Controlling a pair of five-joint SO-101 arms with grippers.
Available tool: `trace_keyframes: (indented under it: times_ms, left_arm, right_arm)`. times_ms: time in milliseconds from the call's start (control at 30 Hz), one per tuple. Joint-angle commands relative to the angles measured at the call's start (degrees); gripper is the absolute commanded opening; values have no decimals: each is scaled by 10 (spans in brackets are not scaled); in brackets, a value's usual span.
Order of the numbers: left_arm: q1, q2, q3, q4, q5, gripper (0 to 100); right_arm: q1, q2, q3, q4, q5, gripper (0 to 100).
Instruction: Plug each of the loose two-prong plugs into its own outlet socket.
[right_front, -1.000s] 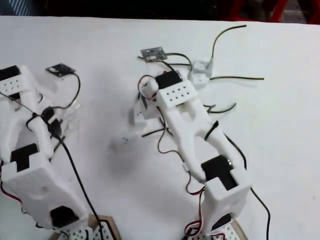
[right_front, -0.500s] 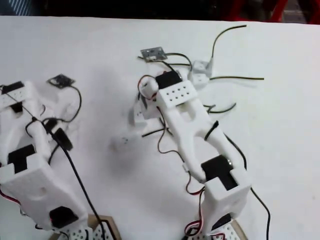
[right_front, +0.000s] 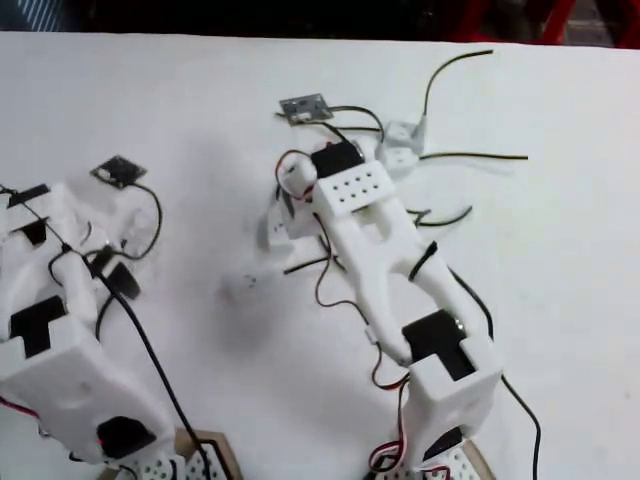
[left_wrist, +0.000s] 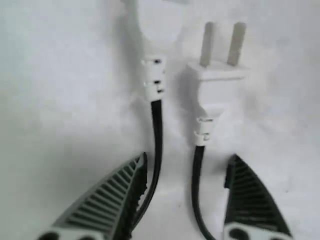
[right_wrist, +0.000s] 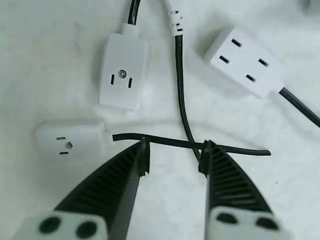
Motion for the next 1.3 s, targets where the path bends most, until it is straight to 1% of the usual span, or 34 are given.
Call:
trace_keyframes:
  times_ms: [0,100,233,300,400,500,667,800,867,967,1133,1267]
  left_arm:
    - [3,-3,22,-45,-6,24]
    - [8,-7,40,-45,-6,26]
    - [8,-62,52,-40,-2,20]
    - [9,-108,59,-17,-2,20]
    - [25,-189,76,21,-2,20]
    - [51,-279,106,42,0,20]
    - [121,-419,156,43,69,20]
    - [175,-490,172,44,117,20]
    - [189,-504,172,46,135,20]
    - [225,-515,169,54,154,20]
    - [345,-506,171,40,220,20]
    - [444,-486,168,-13,297,20]
  right_arm:
    - [5,-58,-4,5,7,160]
    - [5,-103,-4,9,8,117]
    - [7,-174,-3,20,66,43]
    - [17,-202,-3,29,84,19]
    - [48,-232,-3,29,84,21]
    - [88,-247,-3,29,84,21]
    - [167,-247,-2,43,88,21]
    - [218,-247,-2,63,89,21]
    - [237,-247,1,68,89,21]
    - [260,-247,25,47,89,21]
    - [288,-251,76,-10,85,21]
    - [314,-252,98,-36,84,21]
